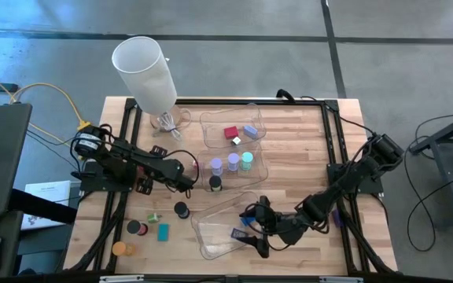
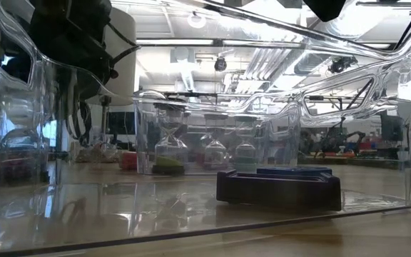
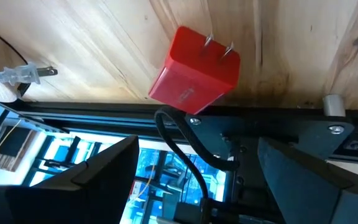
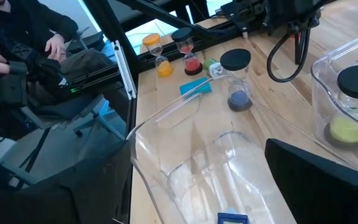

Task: Pick & Place Office items
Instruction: Put the red charger adapter into the top transparent bin

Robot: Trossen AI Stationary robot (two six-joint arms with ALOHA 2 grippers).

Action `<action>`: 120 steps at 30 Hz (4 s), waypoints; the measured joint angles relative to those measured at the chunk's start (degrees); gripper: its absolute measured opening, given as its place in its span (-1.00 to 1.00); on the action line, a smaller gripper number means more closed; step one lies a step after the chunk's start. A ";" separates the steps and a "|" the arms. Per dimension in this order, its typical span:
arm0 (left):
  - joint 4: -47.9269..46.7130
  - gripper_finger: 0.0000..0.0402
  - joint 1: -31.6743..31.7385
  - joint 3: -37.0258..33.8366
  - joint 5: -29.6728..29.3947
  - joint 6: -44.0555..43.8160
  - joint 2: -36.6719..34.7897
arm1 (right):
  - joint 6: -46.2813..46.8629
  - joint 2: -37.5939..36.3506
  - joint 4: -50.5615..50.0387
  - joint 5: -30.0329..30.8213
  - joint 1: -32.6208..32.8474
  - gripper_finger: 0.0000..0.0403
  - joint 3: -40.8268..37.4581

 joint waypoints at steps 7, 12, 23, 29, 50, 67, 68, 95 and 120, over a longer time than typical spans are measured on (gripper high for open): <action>4.32 0.60 0.00 -0.61 0.53 0.34 0.00 | -0.02 0.00 0.05 0.00 0.20 0.80 0.00; 5.66 0.60 0.00 -2.17 1.20 1.53 0.00 | -0.02 0.00 0.05 0.00 0.20 0.80 0.00; 6.40 0.60 2.98 -3.19 1.18 1.77 0.00 | -0.02 0.00 0.07 0.00 0.20 0.80 0.00; 6.74 0.60 5.66 -3.40 1.18 2.17 0.00 | 0.00 0.00 0.07 0.00 0.53 0.80 0.00; 12.79 0.60 7.38 -8.73 0.61 6.14 0.00 | 0.00 0.00 0.07 0.00 0.92 0.80 0.00; 21.15 0.41 7.25 -13.60 1.62 13.05 -0.07 | 0.00 0.00 0.07 0.00 0.92 0.80 0.00; 21.17 0.34 7.23 -13.62 1.87 13.46 -0.07 | 0.00 0.00 0.07 0.00 0.90 0.80 0.00; 10.47 0.00 0.71 -9.28 1.35 5.97 -2.84 | -2.60 0.00 -0.11 -0.18 0.90 0.80 0.02; 9.43 0.00 -4.95 13.16 -9.63 -5.76 -21.29 | -5.22 0.00 -0.33 -1.72 0.73 0.80 0.02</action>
